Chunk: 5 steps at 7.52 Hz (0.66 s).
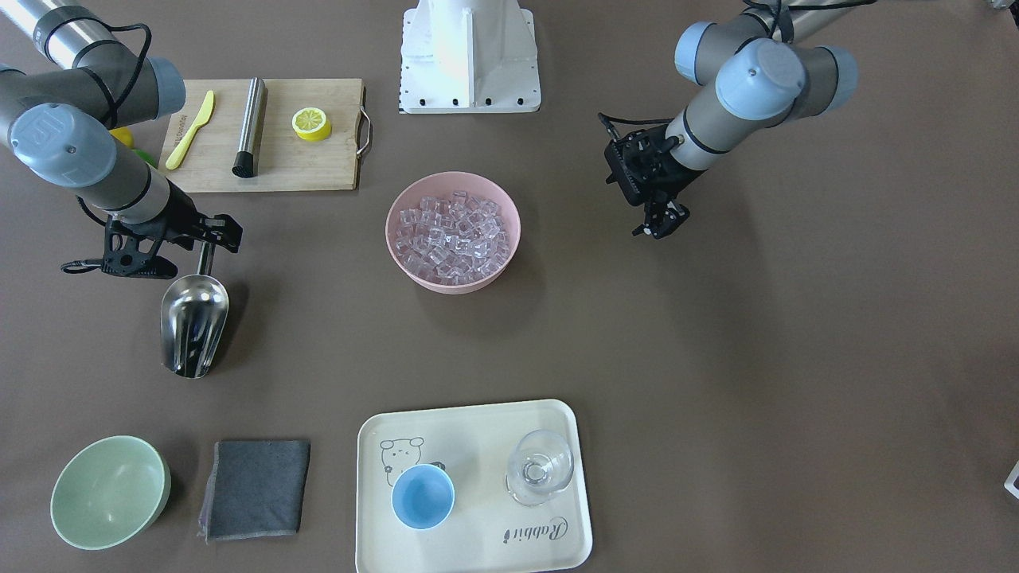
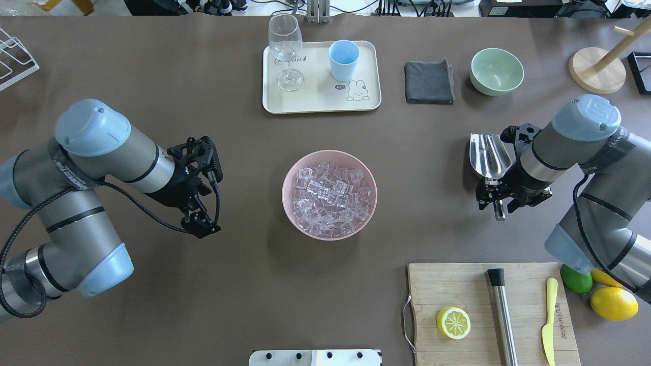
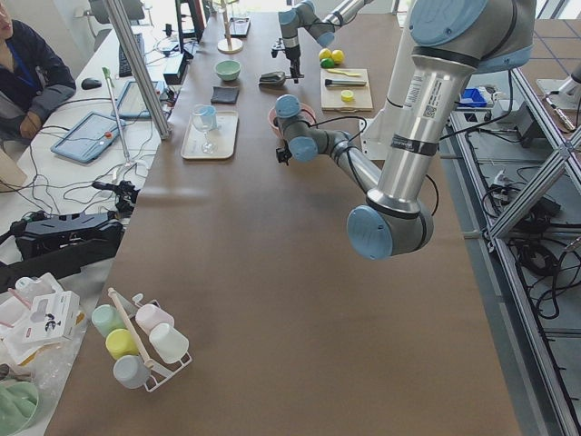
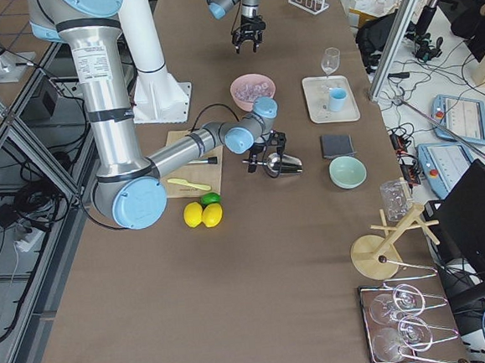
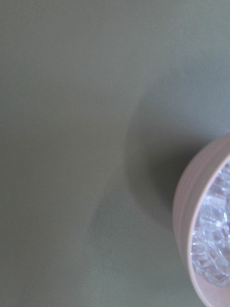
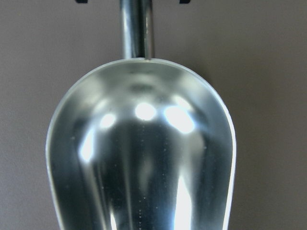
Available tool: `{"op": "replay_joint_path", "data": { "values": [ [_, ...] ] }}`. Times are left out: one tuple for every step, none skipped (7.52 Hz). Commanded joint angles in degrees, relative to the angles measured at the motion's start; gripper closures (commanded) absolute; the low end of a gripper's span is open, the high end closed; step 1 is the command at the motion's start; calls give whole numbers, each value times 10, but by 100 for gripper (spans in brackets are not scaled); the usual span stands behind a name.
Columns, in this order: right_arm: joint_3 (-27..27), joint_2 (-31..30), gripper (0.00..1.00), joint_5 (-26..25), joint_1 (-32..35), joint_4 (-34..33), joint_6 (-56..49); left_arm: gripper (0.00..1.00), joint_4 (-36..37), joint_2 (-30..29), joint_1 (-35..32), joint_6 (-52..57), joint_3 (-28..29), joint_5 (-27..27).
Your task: Put ice in cup with scoop
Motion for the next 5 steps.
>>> {"op": "replay_joint_path", "data": {
  "values": [
    [-9, 3, 65, 0, 1, 0, -2, 2, -98, -47, 43, 4, 72, 23],
    [-7, 3, 100, 0, 1, 0, 1, 2, -117, -63, 50, 22, 99, 24],
    [-6, 3, 100, 0, 3, 0, 1, 2, -116, -73, 44, 109, 122, 25],
    [-3, 3, 100, 4, 9, 0, 2, 2, -117, -91, 37, 149, 147, 38],
    [-2, 3, 100, 7, 20, 4, -3, 2, -118, -112, 36, 152, 165, 48]
  ]
}}
